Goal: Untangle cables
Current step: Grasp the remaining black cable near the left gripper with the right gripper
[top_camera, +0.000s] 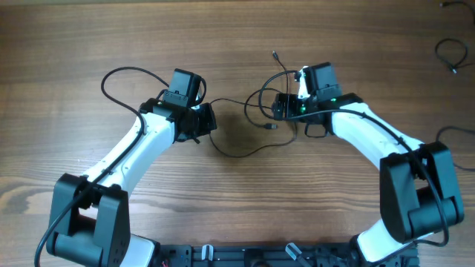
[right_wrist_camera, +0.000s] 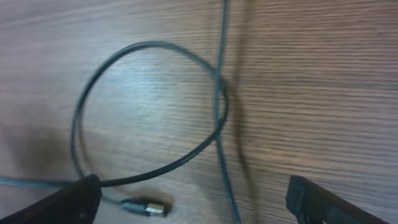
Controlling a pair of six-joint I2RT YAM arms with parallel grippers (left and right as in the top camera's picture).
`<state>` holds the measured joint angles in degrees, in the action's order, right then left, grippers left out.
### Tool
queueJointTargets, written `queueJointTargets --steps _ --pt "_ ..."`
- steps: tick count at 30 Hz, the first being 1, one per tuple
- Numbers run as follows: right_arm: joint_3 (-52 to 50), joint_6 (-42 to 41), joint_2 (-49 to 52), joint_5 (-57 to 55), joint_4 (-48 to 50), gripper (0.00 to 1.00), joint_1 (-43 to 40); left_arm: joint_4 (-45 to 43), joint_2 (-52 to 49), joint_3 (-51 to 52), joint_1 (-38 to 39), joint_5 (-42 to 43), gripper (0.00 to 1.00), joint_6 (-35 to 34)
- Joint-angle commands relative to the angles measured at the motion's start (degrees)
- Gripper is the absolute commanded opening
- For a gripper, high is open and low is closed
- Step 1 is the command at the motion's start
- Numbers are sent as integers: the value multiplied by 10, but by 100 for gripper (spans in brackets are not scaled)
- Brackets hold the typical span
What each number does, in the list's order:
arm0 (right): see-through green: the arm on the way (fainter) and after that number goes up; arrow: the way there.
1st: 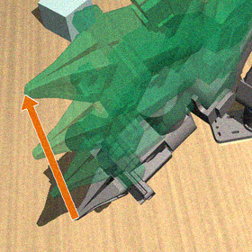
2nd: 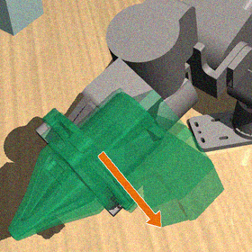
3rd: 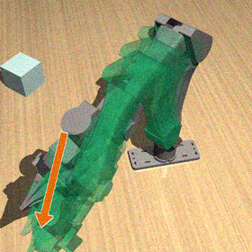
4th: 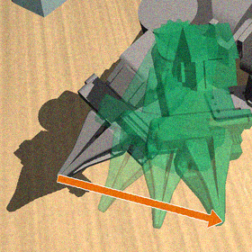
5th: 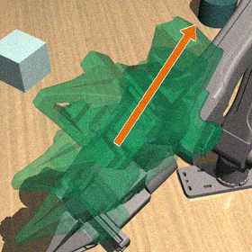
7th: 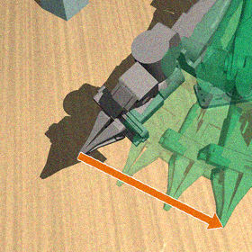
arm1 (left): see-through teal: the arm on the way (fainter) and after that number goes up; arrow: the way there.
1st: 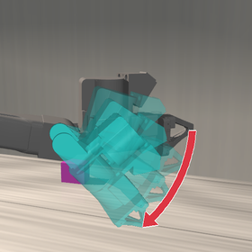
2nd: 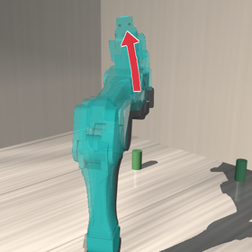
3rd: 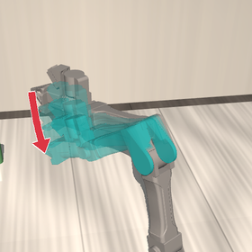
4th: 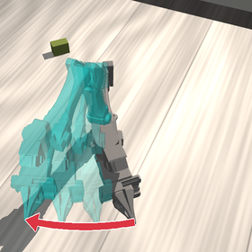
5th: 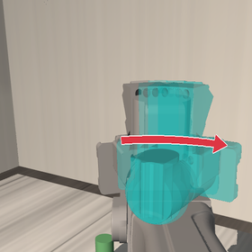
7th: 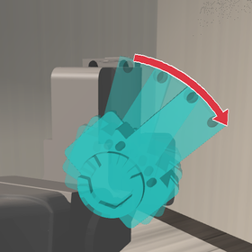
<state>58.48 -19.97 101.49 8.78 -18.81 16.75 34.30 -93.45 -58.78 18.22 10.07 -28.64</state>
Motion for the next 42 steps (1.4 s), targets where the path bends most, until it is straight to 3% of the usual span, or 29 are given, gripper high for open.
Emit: queueJointTargets --steps 1,8,12,16,19,24,36,39,40,42 --pt "-2 -31 4 -86 10 95 14 0 3 -3 0 -9 6 -6" --pt "-2 -160 4 -56 35 93 15 0 3 -3 0 -9 6 -6" --pt "-2 -160 4 -11 45 75 29 -1 3 -3 0 -9 8 -6" --pt "-2 -147 4 -72 22 65 48 -3 3 -3 0 -9 8 -6" --pt "-2 -147 4 -120 5 64 53 -2 3 -3 0 -9 8 -6" --pt "-2 -147 4 -148 5 74 53 -3 3 -3 0 -6 7 -6" --pt "-1 -162 61 -136 41 74 56 -3 3 -3 0 -5 8 -6" --pt "-1 -161 64 -128 49 66 56 -3 3 -3 0 -5 11 -6" --pt "-1 -160 64 -128 49 58 56 -4 3 -3 0 -5 13 -6" --pt "0 -148 64 -124 41 31 56 -7 3 -3 0 -6 15 -6"
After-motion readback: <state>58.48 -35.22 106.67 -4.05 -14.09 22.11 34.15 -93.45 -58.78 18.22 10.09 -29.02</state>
